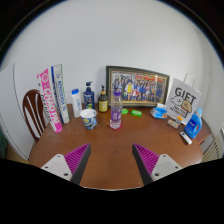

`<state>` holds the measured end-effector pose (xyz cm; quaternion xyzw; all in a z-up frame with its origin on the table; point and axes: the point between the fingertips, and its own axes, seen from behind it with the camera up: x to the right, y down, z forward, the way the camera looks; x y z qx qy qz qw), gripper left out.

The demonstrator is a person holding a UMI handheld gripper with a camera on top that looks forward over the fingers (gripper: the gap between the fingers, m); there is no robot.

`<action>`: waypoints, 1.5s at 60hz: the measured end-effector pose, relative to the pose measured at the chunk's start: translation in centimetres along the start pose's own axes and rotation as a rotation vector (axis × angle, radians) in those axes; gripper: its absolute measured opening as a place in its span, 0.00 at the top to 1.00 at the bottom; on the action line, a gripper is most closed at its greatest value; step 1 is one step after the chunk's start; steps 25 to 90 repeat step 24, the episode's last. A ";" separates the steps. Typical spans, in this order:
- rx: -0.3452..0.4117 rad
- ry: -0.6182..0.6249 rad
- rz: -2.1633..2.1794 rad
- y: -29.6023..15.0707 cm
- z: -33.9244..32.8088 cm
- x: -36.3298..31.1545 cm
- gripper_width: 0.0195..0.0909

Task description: Pour water

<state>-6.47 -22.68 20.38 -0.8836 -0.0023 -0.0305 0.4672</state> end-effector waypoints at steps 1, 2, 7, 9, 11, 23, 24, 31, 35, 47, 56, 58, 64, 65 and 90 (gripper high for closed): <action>0.001 0.001 0.001 0.1 -0.3 0.0 0.08; 0.001 0.003 0.000 0.2 -0.7 0.0 0.08; 0.009 0.012 -0.019 0.3 -2.0 0.3 0.08; 0.009 0.011 -0.021 0.4 -2.4 0.3 0.08; 0.009 0.004 -0.017 0.5 -2.8 0.2 0.08; 0.027 0.027 -0.014 0.4 -3.3 1.9 0.08; 0.028 0.029 -0.017 0.3 -3.3 2.1 0.08; 0.028 0.029 -0.017 0.3 -3.3 2.1 0.08; 0.028 0.029 -0.017 0.3 -3.3 2.1 0.08; 0.028 0.029 -0.017 0.3 -3.3 2.1 0.08; 0.028 0.029 -0.017 0.3 -3.3 2.1 0.08; 0.028 0.029 -0.017 0.3 -3.3 2.1 0.08; 0.028 0.029 -0.017 0.3 -3.3 2.1 0.08; 0.028 0.029 -0.017 0.3 -3.3 2.1 0.08; 0.028 0.029 -0.017 0.3 -3.3 2.1 0.08</action>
